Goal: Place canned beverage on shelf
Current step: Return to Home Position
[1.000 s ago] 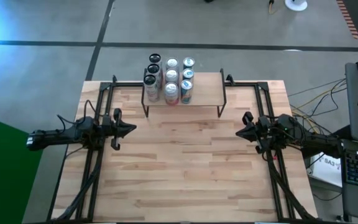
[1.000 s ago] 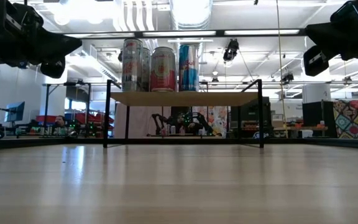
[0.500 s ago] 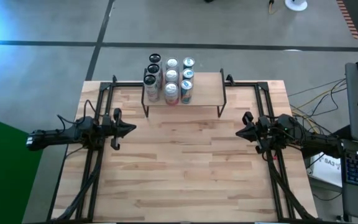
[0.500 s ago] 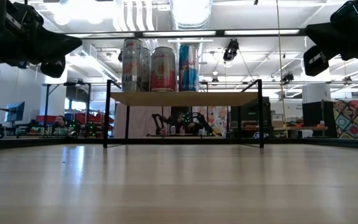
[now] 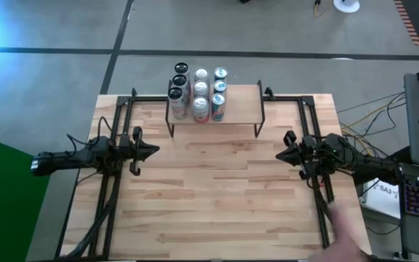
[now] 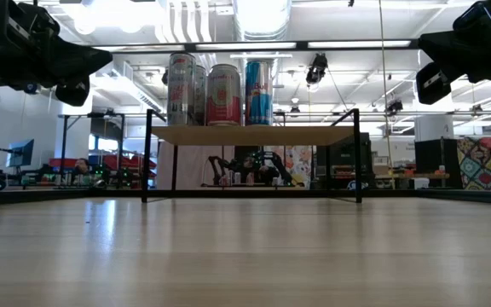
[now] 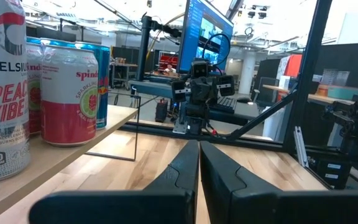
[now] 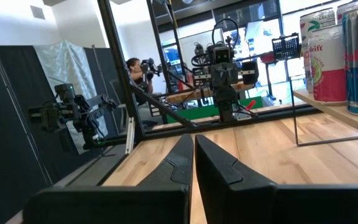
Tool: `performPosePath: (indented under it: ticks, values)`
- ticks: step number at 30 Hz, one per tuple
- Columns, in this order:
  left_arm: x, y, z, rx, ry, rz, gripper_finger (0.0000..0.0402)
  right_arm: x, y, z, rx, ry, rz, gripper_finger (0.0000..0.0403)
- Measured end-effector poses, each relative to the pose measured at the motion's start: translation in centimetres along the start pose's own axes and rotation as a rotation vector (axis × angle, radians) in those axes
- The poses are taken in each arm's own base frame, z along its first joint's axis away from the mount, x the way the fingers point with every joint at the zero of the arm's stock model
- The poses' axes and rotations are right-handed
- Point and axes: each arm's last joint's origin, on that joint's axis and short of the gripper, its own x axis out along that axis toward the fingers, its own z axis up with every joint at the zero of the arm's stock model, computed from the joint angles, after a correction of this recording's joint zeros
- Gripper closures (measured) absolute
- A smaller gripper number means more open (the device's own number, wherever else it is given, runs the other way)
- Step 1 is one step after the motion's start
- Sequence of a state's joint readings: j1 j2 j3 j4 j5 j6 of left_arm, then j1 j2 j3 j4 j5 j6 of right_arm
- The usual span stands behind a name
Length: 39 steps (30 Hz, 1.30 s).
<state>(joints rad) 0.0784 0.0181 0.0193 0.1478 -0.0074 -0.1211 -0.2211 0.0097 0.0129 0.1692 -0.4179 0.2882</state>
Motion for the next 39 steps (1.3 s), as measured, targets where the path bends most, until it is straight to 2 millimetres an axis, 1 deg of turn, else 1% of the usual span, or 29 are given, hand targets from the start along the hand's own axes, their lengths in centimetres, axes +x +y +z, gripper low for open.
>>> performPosePath:
  ticks: [39]
  values:
    - [0.0,-0.01,0.03,0.0,-0.001,0.0,0.0402,0.0,0.0,0.01,0.0,0.0,-0.001,0.0394]
